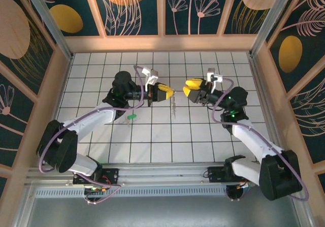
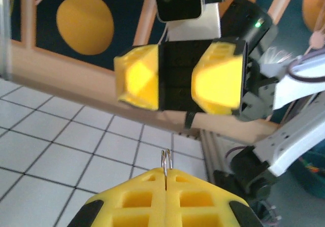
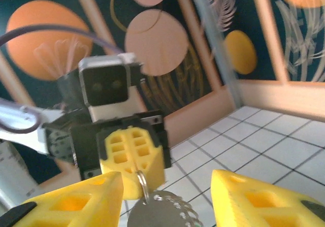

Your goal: Put the keys on the keyring

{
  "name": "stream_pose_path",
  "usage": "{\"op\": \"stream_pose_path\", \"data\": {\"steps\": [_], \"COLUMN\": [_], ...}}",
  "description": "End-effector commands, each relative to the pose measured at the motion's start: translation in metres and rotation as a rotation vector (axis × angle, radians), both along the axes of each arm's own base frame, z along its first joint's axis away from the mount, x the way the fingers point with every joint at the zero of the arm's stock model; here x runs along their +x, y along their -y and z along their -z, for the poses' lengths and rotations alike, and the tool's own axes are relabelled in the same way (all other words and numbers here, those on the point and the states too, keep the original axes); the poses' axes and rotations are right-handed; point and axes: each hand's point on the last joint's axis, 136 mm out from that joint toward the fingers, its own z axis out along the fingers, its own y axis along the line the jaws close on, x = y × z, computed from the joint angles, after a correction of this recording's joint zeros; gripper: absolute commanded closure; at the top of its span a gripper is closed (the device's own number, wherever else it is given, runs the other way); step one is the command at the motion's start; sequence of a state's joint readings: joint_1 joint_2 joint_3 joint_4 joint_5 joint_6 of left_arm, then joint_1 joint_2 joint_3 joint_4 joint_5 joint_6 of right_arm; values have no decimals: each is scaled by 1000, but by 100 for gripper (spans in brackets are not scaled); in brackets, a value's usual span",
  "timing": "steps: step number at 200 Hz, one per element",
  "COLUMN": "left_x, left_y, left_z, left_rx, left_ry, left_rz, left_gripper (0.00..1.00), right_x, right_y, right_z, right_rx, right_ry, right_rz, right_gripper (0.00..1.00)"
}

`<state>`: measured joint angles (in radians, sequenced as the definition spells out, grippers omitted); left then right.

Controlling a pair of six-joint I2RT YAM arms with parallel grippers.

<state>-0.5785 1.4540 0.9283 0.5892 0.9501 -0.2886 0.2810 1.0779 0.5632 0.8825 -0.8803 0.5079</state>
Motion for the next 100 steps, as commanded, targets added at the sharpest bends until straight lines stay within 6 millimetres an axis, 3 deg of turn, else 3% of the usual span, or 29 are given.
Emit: {"op": "stream_pose_path", "data": {"steps": [1, 47, 100], "left_x": [5, 20, 31], "left_y": [-7, -22, -45], "left_z": [-18, -21, -34], "left_rx": [35, 61, 38], "left_ry": [161, 295, 415], "left_rz": [-89, -257, -441], "left_gripper": [100, 100, 100], "right_x": [15, 35, 42], "right_y": [18, 28, 28], "right_z": [6, 51, 96], "right_rx": [17, -40, -77], "right_ry": [-59, -206, -335], "right_rz": [145, 260, 282], "right_gripper": [50, 49, 53]}}
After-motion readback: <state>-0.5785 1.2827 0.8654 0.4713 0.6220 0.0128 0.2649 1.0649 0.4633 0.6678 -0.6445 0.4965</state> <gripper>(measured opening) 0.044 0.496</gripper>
